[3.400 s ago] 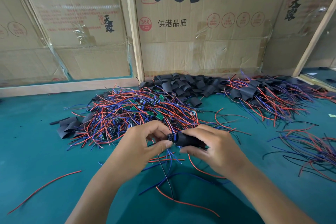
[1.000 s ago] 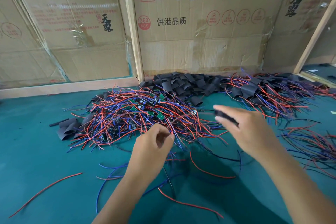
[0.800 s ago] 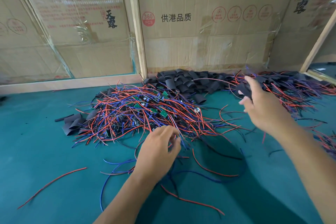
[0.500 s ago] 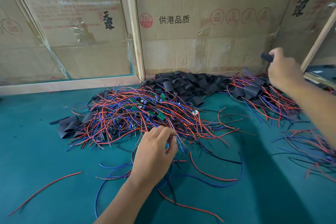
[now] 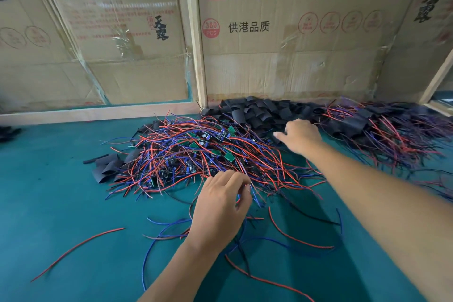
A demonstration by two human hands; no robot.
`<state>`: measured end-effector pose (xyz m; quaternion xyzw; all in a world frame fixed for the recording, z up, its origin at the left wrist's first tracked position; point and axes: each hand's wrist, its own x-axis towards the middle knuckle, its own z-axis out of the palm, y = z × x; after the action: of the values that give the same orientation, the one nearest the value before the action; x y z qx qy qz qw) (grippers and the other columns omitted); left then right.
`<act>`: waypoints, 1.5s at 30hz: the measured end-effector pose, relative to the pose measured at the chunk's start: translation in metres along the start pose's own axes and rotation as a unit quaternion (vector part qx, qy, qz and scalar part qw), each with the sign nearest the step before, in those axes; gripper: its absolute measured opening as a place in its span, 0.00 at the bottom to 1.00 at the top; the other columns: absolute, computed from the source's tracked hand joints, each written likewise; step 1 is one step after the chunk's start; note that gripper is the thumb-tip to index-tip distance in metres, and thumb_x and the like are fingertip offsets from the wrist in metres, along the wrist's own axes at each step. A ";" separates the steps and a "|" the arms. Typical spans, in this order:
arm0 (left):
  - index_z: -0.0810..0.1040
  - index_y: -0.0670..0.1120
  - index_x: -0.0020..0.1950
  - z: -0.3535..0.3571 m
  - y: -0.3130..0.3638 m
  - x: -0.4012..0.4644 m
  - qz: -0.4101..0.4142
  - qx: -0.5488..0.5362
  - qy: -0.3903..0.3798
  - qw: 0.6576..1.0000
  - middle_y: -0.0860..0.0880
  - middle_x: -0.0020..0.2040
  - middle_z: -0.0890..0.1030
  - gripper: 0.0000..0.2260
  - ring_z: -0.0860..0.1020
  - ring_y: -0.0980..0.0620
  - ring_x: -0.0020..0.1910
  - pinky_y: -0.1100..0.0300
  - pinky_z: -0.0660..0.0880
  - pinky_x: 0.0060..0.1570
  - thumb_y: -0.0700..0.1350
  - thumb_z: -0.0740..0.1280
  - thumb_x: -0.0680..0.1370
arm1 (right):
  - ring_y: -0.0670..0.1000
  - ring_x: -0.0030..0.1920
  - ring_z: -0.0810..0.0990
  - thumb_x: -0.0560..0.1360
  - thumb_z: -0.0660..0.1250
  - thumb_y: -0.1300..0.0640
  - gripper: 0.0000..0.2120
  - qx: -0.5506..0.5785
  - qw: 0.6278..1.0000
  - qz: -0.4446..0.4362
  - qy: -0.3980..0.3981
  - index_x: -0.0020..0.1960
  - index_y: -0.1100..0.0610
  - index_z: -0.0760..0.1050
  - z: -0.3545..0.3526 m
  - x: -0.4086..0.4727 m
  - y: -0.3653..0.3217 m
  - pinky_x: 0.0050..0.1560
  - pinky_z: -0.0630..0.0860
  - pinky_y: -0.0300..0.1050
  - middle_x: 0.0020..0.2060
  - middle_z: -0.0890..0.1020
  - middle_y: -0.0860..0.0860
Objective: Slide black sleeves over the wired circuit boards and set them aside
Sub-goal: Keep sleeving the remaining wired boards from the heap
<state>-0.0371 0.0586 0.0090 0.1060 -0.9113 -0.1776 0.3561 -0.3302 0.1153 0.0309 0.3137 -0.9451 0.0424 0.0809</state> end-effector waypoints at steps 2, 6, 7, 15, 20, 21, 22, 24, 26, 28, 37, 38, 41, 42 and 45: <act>0.79 0.46 0.48 0.001 -0.001 0.000 0.003 0.002 -0.001 1.000 0.53 0.41 0.78 0.04 0.75 0.50 0.41 0.54 0.70 0.46 0.44 0.65 0.80 | 0.60 0.58 0.77 0.77 0.65 0.37 0.24 -0.026 1.000 0.009 0.012 0.56 0.57 0.80 0.007 -0.003 -0.012 0.53 0.73 0.50 0.56 0.80 0.57; 0.79 0.47 0.47 0.002 -0.002 0.000 0.003 0.001 -0.005 1.000 0.53 0.41 0.78 0.07 0.75 0.50 0.42 0.54 0.70 0.47 0.45 0.62 0.80 | 0.60 0.54 0.78 0.78 0.69 0.49 0.13 0.054 0.998 0.043 0.013 0.55 0.57 0.75 -0.002 -0.013 -0.021 0.48 0.73 0.50 0.54 0.81 0.57; 0.79 0.47 0.47 0.002 -0.002 0.000 0.004 0.001 -0.008 1.000 0.54 0.41 0.78 0.06 0.75 0.50 0.42 0.54 0.70 0.47 0.45 0.63 0.80 | 0.60 0.49 0.78 0.78 0.68 0.51 0.10 0.107 0.992 0.064 0.010 0.53 0.57 0.74 -0.009 -0.016 -0.021 0.42 0.71 0.48 0.51 0.81 0.57; 0.71 0.45 0.72 -0.003 -0.003 0.002 -0.056 -0.063 0.011 0.996 0.53 0.62 0.75 0.27 0.73 0.53 0.62 0.55 0.68 0.67 0.52 0.73 0.75 | 0.55 0.40 0.86 0.80 0.61 0.58 0.01 0.501 0.851 -0.049 -0.151 0.50 0.55 0.69 -0.074 -0.131 -0.048 0.39 0.77 0.52 0.38 0.87 0.51; 0.62 0.49 0.77 -0.002 0.007 -0.006 -0.083 -0.150 -0.055 0.984 0.58 0.69 0.70 0.32 0.68 0.66 0.67 0.69 0.64 0.67 0.51 0.72 0.76 | 0.55 0.42 0.83 0.80 0.65 0.56 0.05 0.455 0.872 -0.105 -0.145 0.50 0.54 0.80 -0.056 -0.186 -0.064 0.49 0.78 0.54 0.39 0.87 0.49; 0.63 0.50 0.76 -0.001 0.006 -0.006 -0.090 -0.152 -0.052 0.983 0.60 0.67 0.70 0.30 0.67 0.72 0.64 0.75 0.62 0.64 0.48 0.72 0.77 | 0.55 0.42 0.83 0.81 0.65 0.56 0.06 0.510 0.840 -0.089 -0.162 0.50 0.54 0.81 -0.053 -0.189 -0.063 0.49 0.78 0.54 0.40 0.87 0.50; 0.65 0.50 0.75 -0.001 0.006 -0.006 -0.089 -0.146 -0.052 0.984 0.61 0.66 0.70 0.27 0.65 0.76 0.62 0.78 0.60 0.62 0.47 0.70 0.78 | 0.54 0.43 0.82 0.81 0.65 0.55 0.07 0.574 0.793 -0.067 -0.193 0.50 0.55 0.81 -0.051 -0.190 -0.061 0.49 0.79 0.54 0.42 0.86 0.52; 0.68 0.53 0.72 -0.002 0.006 -0.005 -0.077 -0.136 -0.072 0.985 0.62 0.65 0.72 0.21 0.65 0.77 0.60 0.78 0.62 0.58 0.48 0.67 0.80 | 0.56 0.43 0.80 0.81 0.64 0.50 0.15 0.677 0.685 -0.017 -0.269 0.52 0.61 0.81 -0.049 -0.190 -0.057 0.46 0.80 0.51 0.44 0.83 0.60; 0.70 0.55 0.68 -0.003 0.007 -0.004 -0.067 -0.134 -0.091 0.985 0.60 0.61 0.76 0.16 0.71 0.70 0.57 0.74 0.66 0.53 0.51 0.65 0.81 | 0.56 0.41 0.80 0.79 0.64 0.45 0.23 0.718 0.627 0.012 -0.302 0.55 0.67 0.80 -0.046 -0.190 -0.050 0.44 0.80 0.50 0.45 0.81 0.62; 0.70 0.56 0.65 -0.004 0.007 -0.004 -0.076 -0.130 -0.086 0.985 0.59 0.55 0.80 0.13 0.75 0.62 0.53 0.70 0.69 0.50 0.55 0.63 0.82 | 0.56 0.43 0.84 0.76 0.65 0.42 0.26 0.728 0.613 0.000 -0.308 0.54 0.66 0.80 -0.046 -0.192 -0.045 0.45 0.80 0.49 0.46 0.84 0.61; 0.63 0.57 0.78 -0.007 0.015 -0.004 -0.091 -0.150 -0.140 0.975 0.61 0.54 0.79 0.25 0.75 0.65 0.42 0.76 0.67 0.41 0.48 0.63 0.82 | 0.51 0.35 0.81 0.75 0.70 0.54 0.08 0.785 0.588 0.044 -0.193 0.48 0.59 0.80 -0.041 -0.197 -0.063 0.36 0.79 0.41 0.38 0.82 0.56; 0.59 0.57 0.80 -0.007 0.016 -0.004 -0.088 -0.148 -0.155 0.973 0.61 0.56 0.79 0.28 0.75 0.66 0.41 0.76 0.67 0.42 0.47 0.64 0.81 | 0.51 0.36 0.82 0.75 0.69 0.54 0.09 0.789 0.583 0.053 -0.184 0.48 0.60 0.79 -0.042 -0.196 -0.063 0.36 0.78 0.40 0.37 0.83 0.56; 0.51 0.52 0.82 -0.005 0.022 -0.005 -0.087 -0.113 -0.168 0.975 0.55 0.71 0.73 0.33 0.72 0.65 0.64 0.75 0.64 0.62 0.47 0.64 0.81 | 0.53 0.41 0.84 0.74 0.72 0.52 0.11 0.763 0.629 0.017 -0.150 0.49 0.60 0.81 -0.041 -0.197 -0.063 0.42 0.80 0.43 0.40 0.85 0.57; 0.50 0.50 0.82 -0.004 0.024 -0.005 -0.088 -0.096 -0.158 0.979 0.54 0.76 0.68 0.34 0.67 0.60 0.71 0.71 0.61 0.68 0.47 0.64 0.81 | 0.53 0.42 0.85 0.75 0.72 0.53 0.10 0.748 0.648 -0.001 -0.141 0.50 0.60 0.81 -0.041 -0.198 -0.063 0.43 0.80 0.43 0.42 0.85 0.58; 0.51 0.51 0.82 -0.012 0.025 -0.007 -0.074 -0.136 -0.177 0.972 0.55 0.76 0.68 0.35 0.65 0.60 0.73 0.62 0.60 0.73 0.50 0.66 0.80 | 0.53 0.39 0.84 0.75 0.72 0.55 0.10 0.758 0.637 -0.004 -0.140 0.50 0.62 0.81 -0.043 -0.197 -0.063 0.39 0.79 0.40 0.39 0.84 0.57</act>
<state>-0.0258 0.0807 0.0233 0.0908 -0.9165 -0.3420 0.1864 -0.1308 0.1861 0.0396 0.2706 -0.5798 0.6994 -0.3184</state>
